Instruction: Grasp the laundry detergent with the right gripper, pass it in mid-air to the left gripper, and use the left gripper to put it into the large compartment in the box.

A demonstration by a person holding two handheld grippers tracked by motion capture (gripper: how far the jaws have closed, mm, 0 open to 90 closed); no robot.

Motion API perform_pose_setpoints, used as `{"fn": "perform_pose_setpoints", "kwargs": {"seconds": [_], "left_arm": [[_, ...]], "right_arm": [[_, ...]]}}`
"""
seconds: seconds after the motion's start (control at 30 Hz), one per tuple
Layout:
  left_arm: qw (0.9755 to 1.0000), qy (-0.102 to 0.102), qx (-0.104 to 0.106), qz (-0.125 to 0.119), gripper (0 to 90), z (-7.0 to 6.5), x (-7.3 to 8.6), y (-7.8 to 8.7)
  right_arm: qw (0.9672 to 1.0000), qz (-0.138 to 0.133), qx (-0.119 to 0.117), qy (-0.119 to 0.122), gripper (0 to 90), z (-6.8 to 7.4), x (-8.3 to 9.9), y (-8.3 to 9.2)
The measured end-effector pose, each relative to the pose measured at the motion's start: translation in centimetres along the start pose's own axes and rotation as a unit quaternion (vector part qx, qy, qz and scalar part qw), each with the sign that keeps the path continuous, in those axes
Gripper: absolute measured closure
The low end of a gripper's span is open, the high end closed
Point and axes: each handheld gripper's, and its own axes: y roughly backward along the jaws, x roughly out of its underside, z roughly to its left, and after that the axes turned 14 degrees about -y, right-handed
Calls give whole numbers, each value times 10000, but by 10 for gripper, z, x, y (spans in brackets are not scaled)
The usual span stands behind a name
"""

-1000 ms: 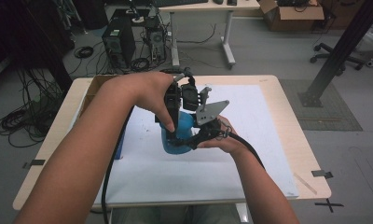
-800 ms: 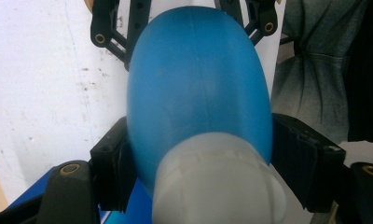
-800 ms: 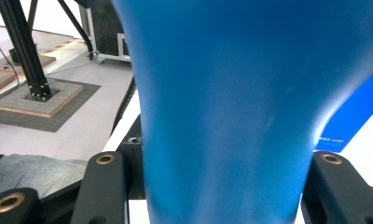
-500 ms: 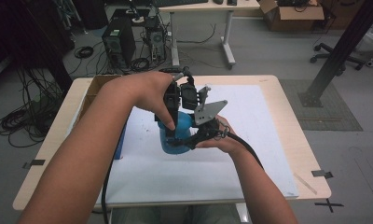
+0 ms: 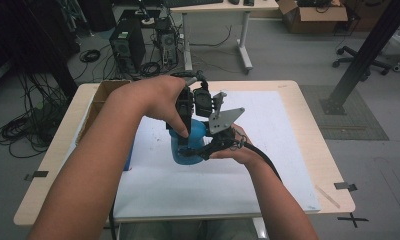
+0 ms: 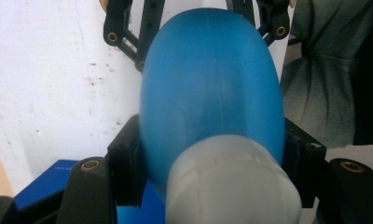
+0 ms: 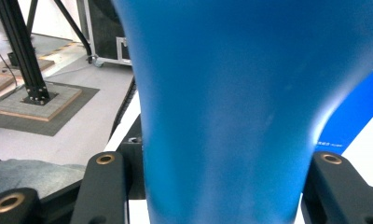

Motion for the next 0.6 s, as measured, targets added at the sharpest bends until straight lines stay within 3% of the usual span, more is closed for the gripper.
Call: {"fn": "perform_pose_setpoints", "kwargs": {"seconds": [0.47, 0.53, 0.6], "left_arm": [[9999, 72, 117, -14, 381, 4, 2, -1], [9999, 80, 110, -6, 381, 4, 2, -1], [9999, 105, 96, 25, 381, 5, 3, -1]], "right_arm": [[9999, 2, -35, -102, 440, -1, 1, -2], [9999, -52, -62, -144, 354, -2, 1, -1], [9998, -39, -67, -192, 335, -2, 1, 0]]}}
